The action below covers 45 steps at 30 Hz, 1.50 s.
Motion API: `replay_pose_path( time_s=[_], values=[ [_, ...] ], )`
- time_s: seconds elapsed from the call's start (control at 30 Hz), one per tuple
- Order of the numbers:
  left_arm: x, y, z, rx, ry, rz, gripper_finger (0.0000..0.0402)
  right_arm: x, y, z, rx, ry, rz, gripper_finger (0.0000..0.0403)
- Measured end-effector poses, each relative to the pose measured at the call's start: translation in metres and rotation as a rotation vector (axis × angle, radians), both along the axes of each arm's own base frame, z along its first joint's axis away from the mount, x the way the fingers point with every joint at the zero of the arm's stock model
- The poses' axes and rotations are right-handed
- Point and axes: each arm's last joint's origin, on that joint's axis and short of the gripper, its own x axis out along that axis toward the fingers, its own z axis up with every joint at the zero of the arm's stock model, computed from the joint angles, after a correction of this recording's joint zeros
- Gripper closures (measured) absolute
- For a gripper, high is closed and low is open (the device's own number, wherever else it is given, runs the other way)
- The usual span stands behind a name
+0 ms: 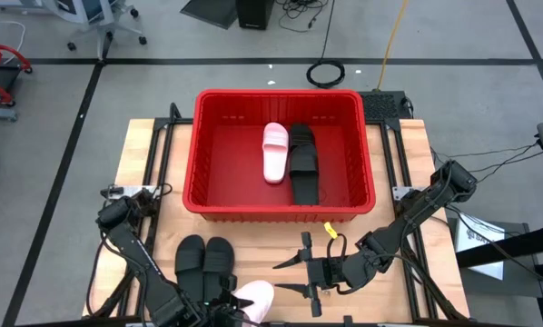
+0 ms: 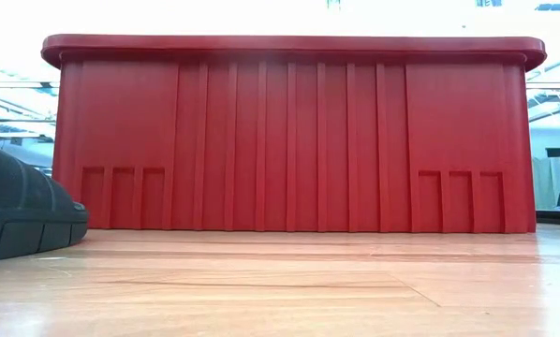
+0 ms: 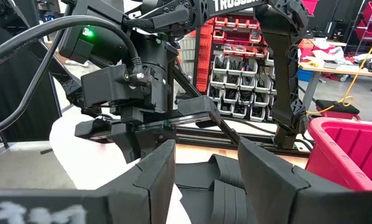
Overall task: Pick and place slides into bin
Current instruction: Put the left pink slide into the red bin
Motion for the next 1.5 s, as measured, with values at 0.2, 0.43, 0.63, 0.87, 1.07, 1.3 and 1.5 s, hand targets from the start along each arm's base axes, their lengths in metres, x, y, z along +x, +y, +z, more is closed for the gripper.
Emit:
replay_pose_path(
  time_s=[0.2,0.43,0.63,0.87,1.07,1.3,1.5],
  values=[
    [0.0,0.002,0.003,0.013,-0.005,-0.004,0.0396,0.0,0.0,0.001,-0.029,-0.016,0.004,0.0238],
    [-0.008,0.012,0.03,-0.019,-0.062,0.007,0.0379,0.0,0.0,0.002,-0.067,-0.029,0.006,0.0238],
    [-0.012,0.028,0.055,0.009,-0.113,-0.004,0.0366,0.0,0.0,0.003,-0.115,-0.041,0.01,0.0238],
    [-0.02,0.053,0.089,0.027,-0.166,-0.022,0.0365,-0.008,-0.007,0.023,-0.177,-0.113,-0.015,0.0238],
    [-0.026,0.081,0.116,0.067,-0.19,-0.031,0.0364,-0.018,-0.018,0.041,-0.257,-0.144,-0.097,0.0238],
    [-0.028,0.12,0.138,0.13,-0.191,0.001,0.0364,-0.026,-0.029,0.052,-0.393,-0.135,-0.263,0.0238],
    [-0.019,0.156,0.148,0.255,-0.187,0.083,0.0364,-0.027,-0.038,0.053,-0.492,-0.056,-0.521,0.0238]
  ],
)
